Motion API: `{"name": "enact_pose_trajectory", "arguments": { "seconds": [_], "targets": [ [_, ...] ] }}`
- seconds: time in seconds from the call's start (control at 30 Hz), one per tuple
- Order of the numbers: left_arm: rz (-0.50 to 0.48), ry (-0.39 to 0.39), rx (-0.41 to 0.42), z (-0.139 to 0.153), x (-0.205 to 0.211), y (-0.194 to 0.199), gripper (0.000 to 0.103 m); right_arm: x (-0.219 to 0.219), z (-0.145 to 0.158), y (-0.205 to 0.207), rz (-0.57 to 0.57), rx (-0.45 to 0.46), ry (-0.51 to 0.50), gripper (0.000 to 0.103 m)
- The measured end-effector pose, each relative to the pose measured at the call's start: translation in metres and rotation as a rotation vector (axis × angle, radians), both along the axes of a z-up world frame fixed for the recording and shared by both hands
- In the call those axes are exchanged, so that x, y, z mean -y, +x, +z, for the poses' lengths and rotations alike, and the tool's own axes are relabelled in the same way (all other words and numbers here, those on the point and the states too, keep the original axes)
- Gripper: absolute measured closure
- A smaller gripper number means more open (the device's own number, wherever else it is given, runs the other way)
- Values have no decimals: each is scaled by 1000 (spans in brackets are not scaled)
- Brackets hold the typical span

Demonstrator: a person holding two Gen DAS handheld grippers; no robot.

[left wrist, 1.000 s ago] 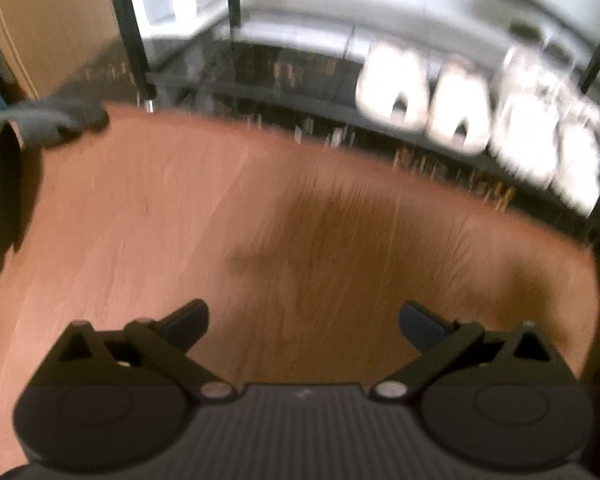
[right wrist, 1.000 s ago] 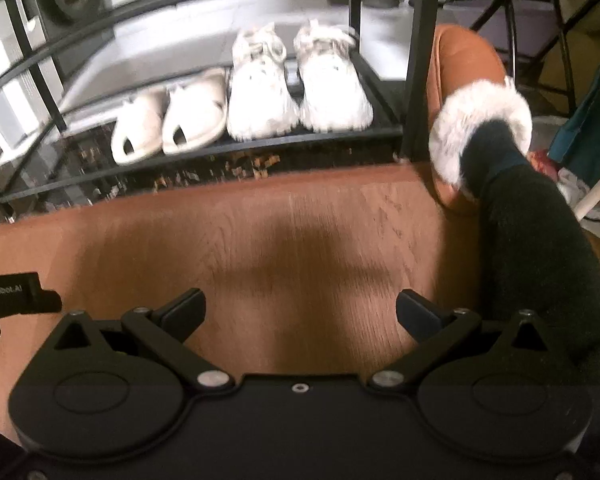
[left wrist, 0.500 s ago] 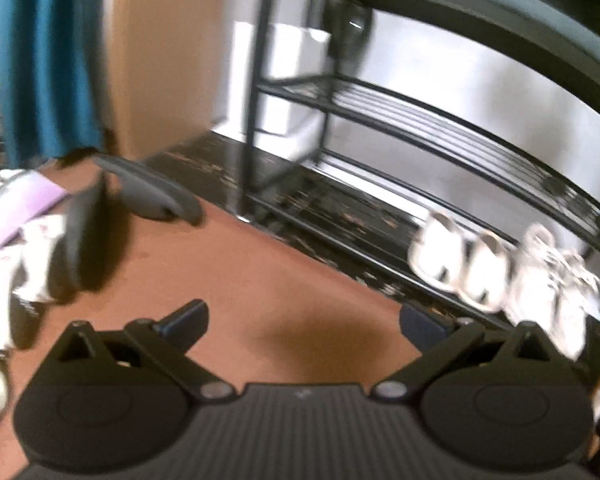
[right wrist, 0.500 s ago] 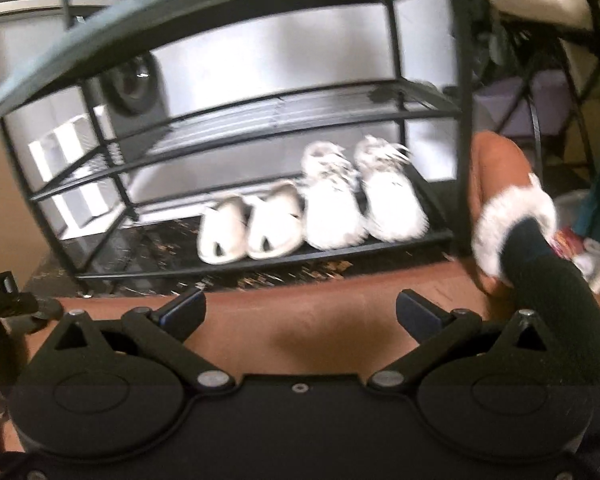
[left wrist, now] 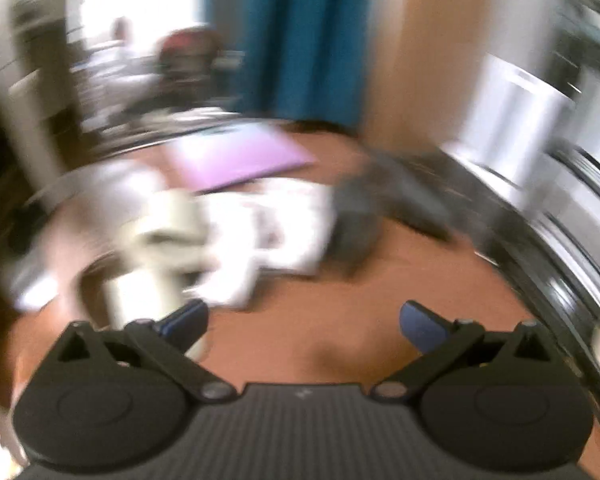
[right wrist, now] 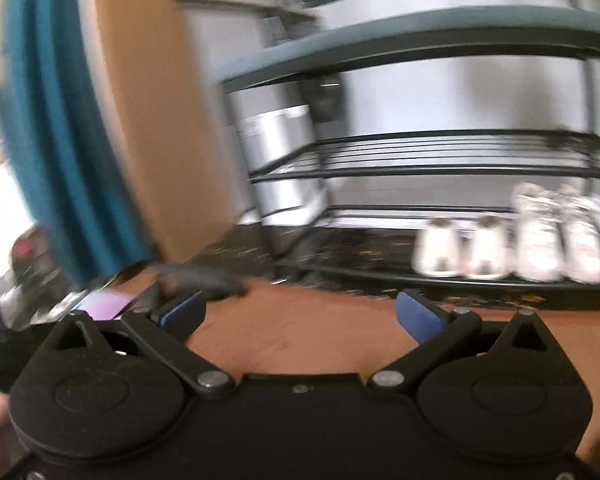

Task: Organize scattered shoes
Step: 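Lower the left gripper onto a beige lace-up shoe and close it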

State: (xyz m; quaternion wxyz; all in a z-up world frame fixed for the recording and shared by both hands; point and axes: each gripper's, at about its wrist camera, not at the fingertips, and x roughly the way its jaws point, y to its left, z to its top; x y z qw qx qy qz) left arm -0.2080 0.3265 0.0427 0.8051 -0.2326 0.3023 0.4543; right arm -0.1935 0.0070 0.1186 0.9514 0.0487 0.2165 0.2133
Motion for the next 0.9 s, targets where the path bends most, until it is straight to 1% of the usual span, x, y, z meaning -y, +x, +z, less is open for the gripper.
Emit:
{"name": "enact_pose_trajectory", "arguments": {
  "seconds": [0.1,0.17,0.2,0.23,0.3,0.37,0.43,0.5,0.53,0.57,0.6,0.63,0.7,0.77,0.9],
  "targets": [
    [73,-6,-122,-38,-33,-22,1,-25,-1,-8,70,-1,-25,0],
    [109,-5,-203,-59,-54,-33,1,-37,1,-14,94,-2,-23,0],
    [124,0,-232,-69,-62,-39,1,-44,2,-17,110,2,-27,0],
    [130,-1,-246,-70,-61,-31,1,-49,3,-20,124,5,-31,0],
    [140,-15,-306,-91,-74,-39,1,-49,1,-18,126,6,-40,0],
    [149,-24,-336,-96,-70,-47,1,-52,0,-19,124,0,-46,0],
    [128,2,-383,-107,-55,-63,1,-51,-1,-20,114,-25,-45,0],
    [96,6,-421,-115,-40,-67,1,-53,-4,-17,107,-42,-46,0],
    [83,-2,-430,-116,-39,-69,1,-54,-5,-16,104,-50,-46,0],
    [92,5,-425,-113,-38,-70,1,-55,-6,-14,101,-59,-46,0],
    [112,-6,-419,-112,-41,-72,1,-56,-7,-13,99,-66,-48,0],
    [132,-21,-412,-111,-45,-76,1,-57,-8,-14,103,-70,-55,0],
    [194,-129,-419,-115,-56,-85,1,-55,-15,-9,114,-73,-63,0],
    [272,-236,-433,-121,-69,-95,1,-55,-16,-11,111,-74,-62,0],
    [427,-354,-435,-134,-78,-105,1,-55,-20,-10,98,-91,-67,0]
  ]
}}
